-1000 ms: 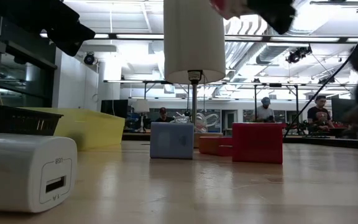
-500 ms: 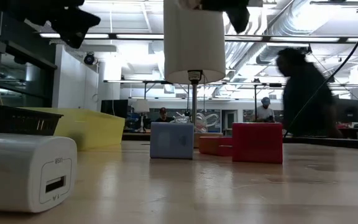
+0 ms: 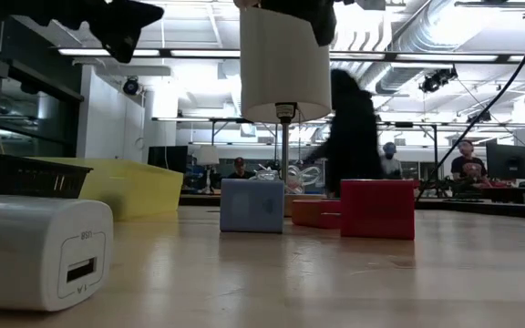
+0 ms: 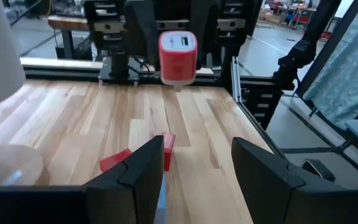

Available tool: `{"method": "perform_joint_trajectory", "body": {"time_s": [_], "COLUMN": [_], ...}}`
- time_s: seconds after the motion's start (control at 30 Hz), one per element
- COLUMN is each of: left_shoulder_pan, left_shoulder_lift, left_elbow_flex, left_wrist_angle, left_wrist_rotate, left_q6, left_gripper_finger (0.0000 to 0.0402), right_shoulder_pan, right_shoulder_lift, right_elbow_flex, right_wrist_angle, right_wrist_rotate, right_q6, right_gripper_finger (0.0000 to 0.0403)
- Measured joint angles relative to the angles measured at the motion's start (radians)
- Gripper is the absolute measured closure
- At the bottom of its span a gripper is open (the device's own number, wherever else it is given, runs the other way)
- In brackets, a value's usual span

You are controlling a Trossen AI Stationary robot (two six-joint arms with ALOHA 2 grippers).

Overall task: Pick & Place Office items
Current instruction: Put the pink charger adapter into the yellow bin

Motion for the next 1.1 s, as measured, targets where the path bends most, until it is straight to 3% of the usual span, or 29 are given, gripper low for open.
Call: {"method": "perform_joint_trajectory", "body": {"time_s": [0.6,0.83,1.1], "left_shoulder_pan": [0.094,0.094,0.095], "left_shoulder_lift": [0.339,0.370,0.370], "left_elbow_flex": [0.000,0.000,0.000], "left_wrist_angle": [0.483,0.582,0.598], "left_wrist_rotate": [0.001,0.068,0.069], "left_q6": [-0.012,0.007,0.008], "left_gripper_finger": [0.0218,0.0218,0.0218], "right_shoulder_pan": [0.001,0.001,0.000], "right_shoulder_lift": [-0.001,-0.001,-0.001], "right_elbow_flex": [0.000,0.000,0.000], "right_wrist_angle": [0.027,0.026,0.026], "right_wrist_rotate": [0.007,0.008,0.017], "right_q6": [-0.044,-0.050,-0.058], "right_gripper_finger": [0.0287,0.0288,0.0288]}}
